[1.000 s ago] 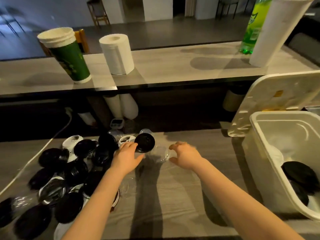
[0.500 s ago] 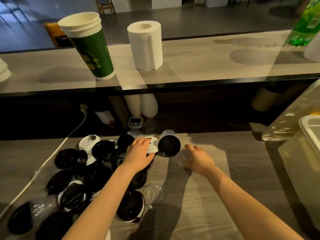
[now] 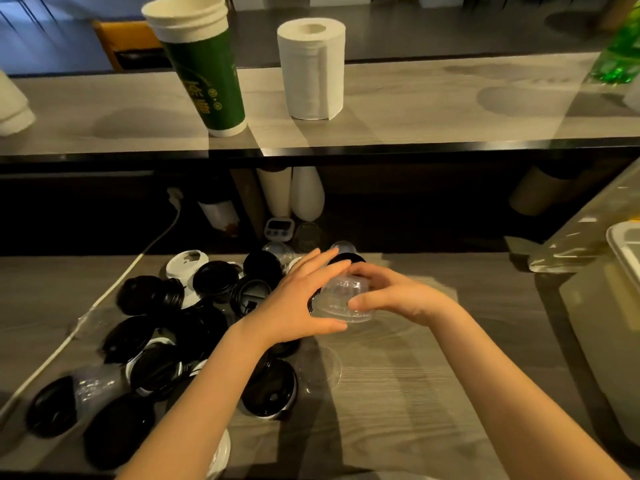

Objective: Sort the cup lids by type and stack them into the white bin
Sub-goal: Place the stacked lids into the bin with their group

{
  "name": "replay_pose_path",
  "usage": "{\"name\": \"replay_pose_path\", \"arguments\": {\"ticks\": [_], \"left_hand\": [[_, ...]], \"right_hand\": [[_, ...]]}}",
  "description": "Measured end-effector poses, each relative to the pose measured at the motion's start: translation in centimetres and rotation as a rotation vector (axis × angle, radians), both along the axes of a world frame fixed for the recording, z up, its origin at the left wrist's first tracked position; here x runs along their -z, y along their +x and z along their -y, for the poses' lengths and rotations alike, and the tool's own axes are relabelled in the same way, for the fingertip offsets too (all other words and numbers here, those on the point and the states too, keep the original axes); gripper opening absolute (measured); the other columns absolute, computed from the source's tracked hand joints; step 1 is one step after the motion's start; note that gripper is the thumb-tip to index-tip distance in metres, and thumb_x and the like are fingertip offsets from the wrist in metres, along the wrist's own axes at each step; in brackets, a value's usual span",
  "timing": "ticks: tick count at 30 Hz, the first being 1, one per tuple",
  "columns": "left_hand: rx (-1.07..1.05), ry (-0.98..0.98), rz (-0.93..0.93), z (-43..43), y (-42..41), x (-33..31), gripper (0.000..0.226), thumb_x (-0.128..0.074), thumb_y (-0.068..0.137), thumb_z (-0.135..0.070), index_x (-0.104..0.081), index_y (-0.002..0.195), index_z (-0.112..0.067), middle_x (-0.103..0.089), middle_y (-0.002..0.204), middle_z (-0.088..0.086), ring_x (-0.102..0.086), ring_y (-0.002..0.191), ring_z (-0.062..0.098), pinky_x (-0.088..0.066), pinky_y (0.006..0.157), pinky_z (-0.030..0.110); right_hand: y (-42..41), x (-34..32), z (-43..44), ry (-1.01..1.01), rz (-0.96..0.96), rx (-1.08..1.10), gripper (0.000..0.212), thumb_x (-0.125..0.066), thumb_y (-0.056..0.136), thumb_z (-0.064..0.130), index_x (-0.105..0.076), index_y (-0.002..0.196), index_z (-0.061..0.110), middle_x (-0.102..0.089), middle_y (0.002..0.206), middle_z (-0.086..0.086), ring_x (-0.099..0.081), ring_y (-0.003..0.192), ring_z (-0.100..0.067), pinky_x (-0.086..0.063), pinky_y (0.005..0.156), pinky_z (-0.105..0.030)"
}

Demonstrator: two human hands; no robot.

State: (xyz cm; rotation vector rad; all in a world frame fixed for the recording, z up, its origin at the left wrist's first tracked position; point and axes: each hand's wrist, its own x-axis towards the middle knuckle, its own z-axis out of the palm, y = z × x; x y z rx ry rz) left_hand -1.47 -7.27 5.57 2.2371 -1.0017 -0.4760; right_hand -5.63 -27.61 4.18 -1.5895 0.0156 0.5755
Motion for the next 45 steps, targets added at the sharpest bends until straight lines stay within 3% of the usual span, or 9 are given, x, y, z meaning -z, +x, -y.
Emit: {"name": "replay_pose_path", "arguments": {"ticks": [7, 11, 16, 23, 26, 35, 40, 43, 45], "left_hand": [[-0.085, -0.053, -0.055, -3.0, -0.5, 0.0, 0.054, -0.078, 0.075, -0.025, -0.056, 0.124, -0.030, -0.037, 0.141, -0.018, -0.027, 0.132, -0.005, -0.024, 0.113, 0.021], [-0.127, -0.029, -0.137, -4.1, -1.3, 1.7, 0.078, -0.079, 0.069, -0.038, -0.040, 0.136, -0.035, -0.036, 0.141, -0.020, -0.033, 0.129, -0.007, -0.030, 0.104, 0.014], [-0.183, -0.099, -0.185, -4.6, -2.4, 2.5, 0.069, -0.079, 0.071, -0.030, -0.040, 0.124, -0.049, -0.041, 0.127, -0.032, -0.038, 0.119, -0.016, -0.036, 0.092, 0.007], [-0.444, -0.200, -0.211, -5.8, -3.1, 4.0, 0.053, -0.081, 0.069, -0.021, -0.052, 0.111, -0.035, -0.052, 0.109, -0.016, -0.054, 0.102, 0.001, -0.047, 0.082, 0.016], [-0.641, -0.246, -0.227, -7.4, -3.0, 4.6, 0.052, -0.081, 0.070, -0.016, -0.053, 0.111, -0.028, -0.054, 0.103, -0.011, -0.056, 0.097, 0.007, -0.048, 0.080, 0.020], [-0.892, -0.427, -0.407, -9.9, -3.7, 5.5, 0.041, -0.073, 0.078, -0.011, -0.052, 0.108, -0.028, -0.059, 0.110, -0.006, -0.058, 0.103, 0.011, -0.050, 0.084, 0.030], [-0.898, -0.461, -0.424, -9.0, -4.1, 5.4, 0.039, -0.072, 0.079, -0.011, -0.053, 0.109, -0.026, -0.056, 0.106, -0.015, -0.058, 0.101, 0.007, -0.049, 0.080, 0.025], [-0.883, -0.483, -0.426, -8.2, -4.1, 5.2, 0.043, -0.072, 0.079, -0.010, -0.052, 0.115, -0.024, -0.057, 0.108, -0.014, -0.059, 0.101, 0.007, -0.049, 0.081, 0.025], [-0.859, -0.517, -0.442, -7.4, -4.2, 5.0, 0.046, -0.072, 0.078, -0.008, -0.052, 0.117, -0.024, -0.058, 0.110, -0.013, -0.060, 0.101, 0.007, -0.050, 0.080, 0.024]], "right_hand": [[-0.4, 0.5, -2.2, -0.093, 0.017, 0.040, 0.042, -0.073, 0.080, 0.022, -0.058, 0.119, 0.019, -0.063, 0.118, 0.000, -0.061, 0.107, -0.011, -0.048, 0.098, -0.032], [-0.8, 1.3, -4.3, -0.124, -0.001, -0.030, 0.045, -0.075, 0.070, 0.027, -0.058, 0.111, 0.016, -0.064, 0.101, -0.002, -0.060, 0.092, -0.010, -0.048, 0.087, -0.029], [-0.4, 1.6, -5.6, -0.082, 0.006, -0.008, 0.053, -0.080, 0.065, 0.017, -0.050, 0.109, 0.014, -0.062, 0.105, -0.014, -0.058, 0.094, -0.017, -0.049, 0.090, -0.036], [-0.1, 2.8, -6.6, -0.043, -0.025, 0.119, 0.048, -0.068, 0.085, 0.024, -0.043, 0.125, 0.020, -0.065, 0.111, -0.002, -0.064, 0.096, -0.016, -0.052, 0.086, -0.029], [-0.6, 4.3, -6.5, -0.280, 0.010, 0.092, 0.044, -0.064, 0.088, 0.032, -0.047, 0.127, 0.022, -0.058, 0.114, 0.002, -0.057, 0.103, -0.015, -0.048, 0.092, -0.030], [-4.0, 11.1, -7.8, -0.972, 0.332, -0.381, 0.089, -0.074, 0.070, 0.047, -0.028, 0.144, 0.030, -0.025, 0.151, 0.008, -0.023, 0.138, -0.017, -0.029, 0.110, -0.038], [-3.4, 10.3, -6.8, -0.618, 0.251, -0.087, 0.071, -0.083, 0.065, 0.029, -0.046, 0.125, 0.024, -0.052, 0.124, 0.003, -0.051, 0.110, -0.016, -0.046, 0.090, -0.026], [-2.4, 8.0, -6.6, -0.497, 0.221, 0.111, 0.071, -0.085, 0.064, 0.017, -0.047, 0.124, 0.025, -0.049, 0.118, 0.003, -0.050, 0.104, -0.013, -0.040, 0.075, -0.009], [-1.7, 5.9, -6.9, -0.463, 0.213, 0.178, 0.073, -0.085, 0.064, 0.017, -0.045, 0.125, 0.027, -0.043, 0.117, 0.004, -0.047, 0.104, -0.013, -0.042, 0.081, -0.015]]}}
